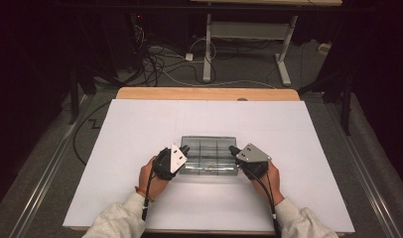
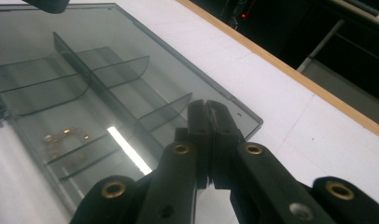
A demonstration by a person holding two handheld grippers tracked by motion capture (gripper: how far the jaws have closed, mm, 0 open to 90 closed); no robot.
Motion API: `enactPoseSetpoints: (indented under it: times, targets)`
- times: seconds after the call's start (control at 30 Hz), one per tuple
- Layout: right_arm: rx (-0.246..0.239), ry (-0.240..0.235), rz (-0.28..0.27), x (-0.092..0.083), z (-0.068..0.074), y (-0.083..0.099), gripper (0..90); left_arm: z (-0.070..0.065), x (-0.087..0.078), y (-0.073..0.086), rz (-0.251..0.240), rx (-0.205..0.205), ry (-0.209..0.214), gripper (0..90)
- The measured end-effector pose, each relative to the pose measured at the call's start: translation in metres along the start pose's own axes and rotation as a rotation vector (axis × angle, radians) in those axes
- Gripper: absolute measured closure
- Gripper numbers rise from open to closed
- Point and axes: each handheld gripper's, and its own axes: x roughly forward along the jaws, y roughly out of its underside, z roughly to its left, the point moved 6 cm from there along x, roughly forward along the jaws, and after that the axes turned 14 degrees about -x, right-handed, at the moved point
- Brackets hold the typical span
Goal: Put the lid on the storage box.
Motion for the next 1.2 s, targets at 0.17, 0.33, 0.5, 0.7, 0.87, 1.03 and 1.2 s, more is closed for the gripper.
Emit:
enactPoseSetpoints:
  times: [0.17, 0.33, 0.5, 0.7, 0.87, 1.03, 1.2]
  targets:
    - [-0.002, -0.015, -0.010, -0.004, 0.003, 0.000, 89.8, 0.000, -0.001, 0.001, -0.005, 0.000, 0.012, 83.6]
    - [-0.002, -0.034, -0.016, -0.004, 0.003, 0.000, 86.1, 0.001, -0.002, 0.000, -0.002, 0.006, 0.021, 81.7]
    - [0.007, -0.052, -0.016, -0.005, 0.000, 0.000, 83.8, 0.003, -0.002, -0.001, 0.005, 0.008, 0.035, 78.8]
    - [0.020, -0.053, -0.036, -0.009, -0.006, -0.002, 75.6, 0.007, -0.008, -0.008, -0.021, 0.004, 0.053, 73.4]
    - [0.037, -0.045, -0.045, -0.013, -0.012, -0.003, 67.3, 0.009, -0.012, -0.011, -0.026, 0.009, 0.060, 64.3]
    - [0.043, -0.031, -0.062, -0.016, -0.014, -0.006, 59.0, 0.010, -0.015, -0.013, -0.044, 0.013, 0.073, 48.9]
    - [0.065, -0.017, -0.079, -0.017, -0.016, -0.007, 46.8, 0.009, -0.015, -0.013, -0.045, 0.016, 0.097, 38.1]
